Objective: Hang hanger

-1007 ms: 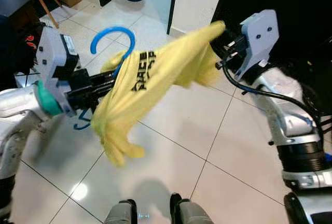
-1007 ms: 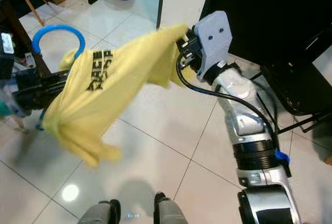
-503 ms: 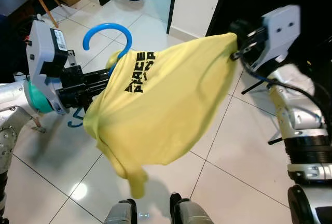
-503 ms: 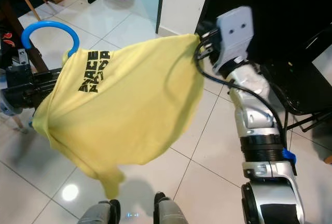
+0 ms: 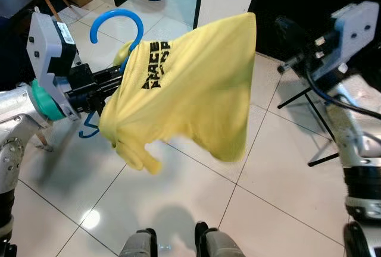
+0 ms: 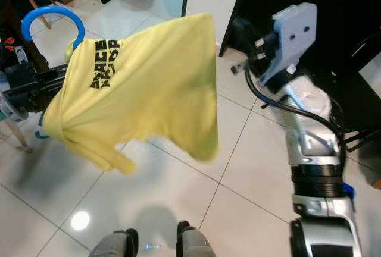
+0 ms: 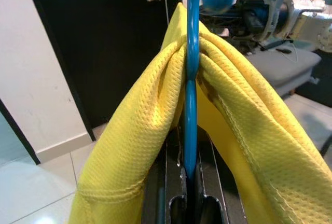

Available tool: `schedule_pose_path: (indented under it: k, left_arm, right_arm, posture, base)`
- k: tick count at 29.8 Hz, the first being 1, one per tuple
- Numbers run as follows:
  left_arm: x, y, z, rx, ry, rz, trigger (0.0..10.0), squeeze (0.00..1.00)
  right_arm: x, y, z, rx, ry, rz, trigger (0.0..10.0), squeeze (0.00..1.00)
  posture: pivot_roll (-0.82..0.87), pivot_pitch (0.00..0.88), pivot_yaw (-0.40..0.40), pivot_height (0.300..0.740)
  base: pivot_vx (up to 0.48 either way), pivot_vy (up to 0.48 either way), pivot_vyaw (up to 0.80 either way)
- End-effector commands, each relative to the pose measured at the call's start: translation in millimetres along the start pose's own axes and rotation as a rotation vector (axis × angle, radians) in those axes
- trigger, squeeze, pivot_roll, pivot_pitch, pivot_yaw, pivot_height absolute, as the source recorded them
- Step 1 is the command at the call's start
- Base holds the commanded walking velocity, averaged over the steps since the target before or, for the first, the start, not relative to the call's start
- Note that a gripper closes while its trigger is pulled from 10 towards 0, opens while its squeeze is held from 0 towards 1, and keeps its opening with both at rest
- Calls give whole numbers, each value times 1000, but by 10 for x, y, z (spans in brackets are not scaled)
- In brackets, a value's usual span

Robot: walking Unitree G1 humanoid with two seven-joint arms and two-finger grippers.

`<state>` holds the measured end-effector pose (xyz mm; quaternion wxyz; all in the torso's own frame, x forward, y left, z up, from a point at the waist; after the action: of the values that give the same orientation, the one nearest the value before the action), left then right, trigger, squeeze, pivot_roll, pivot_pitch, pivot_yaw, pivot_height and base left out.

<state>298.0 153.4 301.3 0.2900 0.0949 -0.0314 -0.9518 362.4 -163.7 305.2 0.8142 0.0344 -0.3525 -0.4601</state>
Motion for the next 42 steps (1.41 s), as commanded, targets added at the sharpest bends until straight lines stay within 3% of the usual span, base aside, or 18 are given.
schedule_pose_path:
  k: [1,4,5,7,8,14,15,19,22,29,36,42]
  left_arm:
    - [68,-15,54,11,12,-36,10000,0]
    - [77,-20,48,2,14,-44,10000,0]
    - [90,-23,40,-5,11,-53,10000,0]
    - [90,-23,40,-5,11,-53,10000,0]
    - [100,-24,34,-10,12,-58,10000,0]
    - [125,-45,34,-19,11,-72,10000,0]
    - [130,-51,35,-22,11,-76,10000,0]
    - [134,-55,36,-23,10,-78,10000,0]
    - [150,-58,41,-26,9,-83,10000,0]
    - [138,-71,32,-29,8,-74,10000,0]
    - [134,-55,34,-26,7,-75,10000,0]
    - [130,-39,36,-25,8,-77,10000,0]
  right_arm:
    - [-78,-29,6,2,14,58,10000,1000]
    - [-189,-36,18,12,38,119,10000,1000]
    - [-308,-44,38,26,78,186,10000,1000]
    - [-308,-44,38,26,78,186,10000,1000]
    - [-407,-50,69,41,116,245,10000,1000]
    - [-438,-3,109,63,162,301,10000,1000]
    - [-428,6,123,69,179,312,10000,0]
    - [-401,26,120,70,181,303,10000,0]
    - [-197,71,-1,15,114,208,10000,0]
    - [-42,-15,-6,-6,95,172,10000,0]
    - [-55,-52,-6,-5,104,179,10000,0]
    - [-241,15,21,27,135,237,10000,0]
  posture:
    - [45,133,10,740]
    - [48,133,9,740]
    - [49,133,10,740]
    - [49,133,10,740]
    - [50,134,10,740]
    - [55,136,8,740]
    - [56,136,7,740]
    - [55,137,7,740]
    - [61,138,5,740]
    - [57,140,9,740]
    - [54,139,13,740]
    - [58,136,13,740]
  base:
    - [0,0,0]
    - [0,0,0]
    - [0,0,0]
    - [0,0,0]
    - [0,0,0]
    - [0,0,0]
    - [0,0,0]
    - [0,0,0]
    - [0,0,0]
    - [0,0,0]
    - [0,0,0]
    - [0,0,0]
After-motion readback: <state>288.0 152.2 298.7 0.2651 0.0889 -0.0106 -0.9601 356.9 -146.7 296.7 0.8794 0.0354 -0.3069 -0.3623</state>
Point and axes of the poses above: a point about 5 cm out from each wrist's last joint towards the gripper, its own y axis pointing out of the wrist towards the gripper, its own z axis along the axis of the wrist's last joint, x = y × z, the point moved 5 cm from there along y, pointing out of the wrist towards the gripper, and after that the axes turned 12 degrees about -y, right-handed, at the moved point
